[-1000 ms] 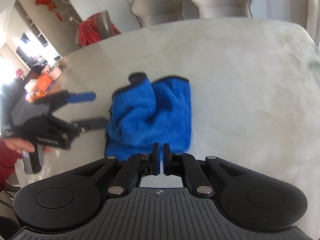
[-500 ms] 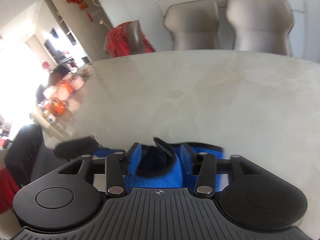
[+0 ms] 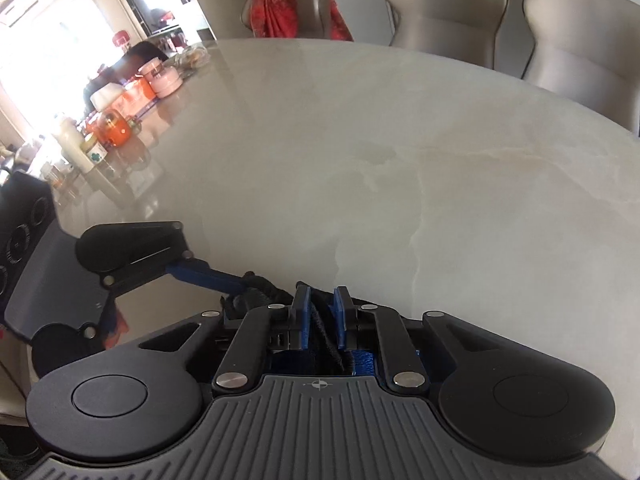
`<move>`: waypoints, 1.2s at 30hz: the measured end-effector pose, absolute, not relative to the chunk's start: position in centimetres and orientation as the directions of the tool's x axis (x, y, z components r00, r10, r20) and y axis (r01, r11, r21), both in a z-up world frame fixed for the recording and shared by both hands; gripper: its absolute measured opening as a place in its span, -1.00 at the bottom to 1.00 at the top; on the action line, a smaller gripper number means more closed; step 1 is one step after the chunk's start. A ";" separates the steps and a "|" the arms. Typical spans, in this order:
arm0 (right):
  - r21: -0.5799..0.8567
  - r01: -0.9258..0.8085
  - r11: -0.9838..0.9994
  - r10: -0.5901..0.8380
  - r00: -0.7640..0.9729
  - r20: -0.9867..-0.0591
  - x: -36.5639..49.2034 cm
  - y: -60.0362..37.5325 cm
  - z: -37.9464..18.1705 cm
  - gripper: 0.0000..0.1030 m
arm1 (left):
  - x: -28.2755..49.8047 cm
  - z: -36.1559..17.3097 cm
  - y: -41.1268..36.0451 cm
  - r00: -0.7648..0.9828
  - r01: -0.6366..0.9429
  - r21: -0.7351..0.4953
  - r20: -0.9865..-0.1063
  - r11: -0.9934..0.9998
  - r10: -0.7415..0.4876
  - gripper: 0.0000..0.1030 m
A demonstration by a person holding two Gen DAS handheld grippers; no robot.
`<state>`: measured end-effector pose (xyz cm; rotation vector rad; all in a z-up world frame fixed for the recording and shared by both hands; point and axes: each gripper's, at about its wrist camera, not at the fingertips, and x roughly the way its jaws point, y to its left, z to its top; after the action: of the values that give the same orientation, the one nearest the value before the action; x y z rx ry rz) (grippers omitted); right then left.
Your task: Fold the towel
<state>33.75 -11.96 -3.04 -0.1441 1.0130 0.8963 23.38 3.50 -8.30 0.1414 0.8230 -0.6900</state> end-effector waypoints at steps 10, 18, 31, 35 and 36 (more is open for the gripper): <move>0.371 -0.560 0.741 0.609 0.326 -0.723 31.6 -17.8 -2.0 -0.91 | 22.7 -8.5 3.3 0.355 0.702 -0.167 -0.760 0.692 -0.544 -0.10; 0.479 -0.361 0.800 0.597 0.403 -0.693 26.9 -23.9 -2.8 -0.92 | 20.5 -7.9 2.7 0.277 0.735 -0.187 -0.794 0.652 -0.541 -0.62; 0.550 -0.203 0.810 0.581 0.398 -0.710 18.1 -28.3 -4.4 -0.92 | 14.2 -6.6 1.4 0.260 0.694 -0.255 -0.783 0.673 -0.565 -0.65; 0.569 -0.160 0.806 0.578 0.417 -0.702 16.6 -29.5 -4.8 -0.92 | 13.2 -6.7 0.3 0.267 0.671 -0.265 -0.785 0.692 -0.559 -0.65; 0.573 -0.154 0.805 0.579 0.419 -0.700 16.5 -29.7 -4.9 -0.92 | 13.0 -6.8 0.2 0.269 0.665 -0.266 -0.786 0.698 -0.556 -0.65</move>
<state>16.50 -29.69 -4.87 0.4622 1.0453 0.4806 13.02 0.17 -6.79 0.1253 1.0034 -0.8259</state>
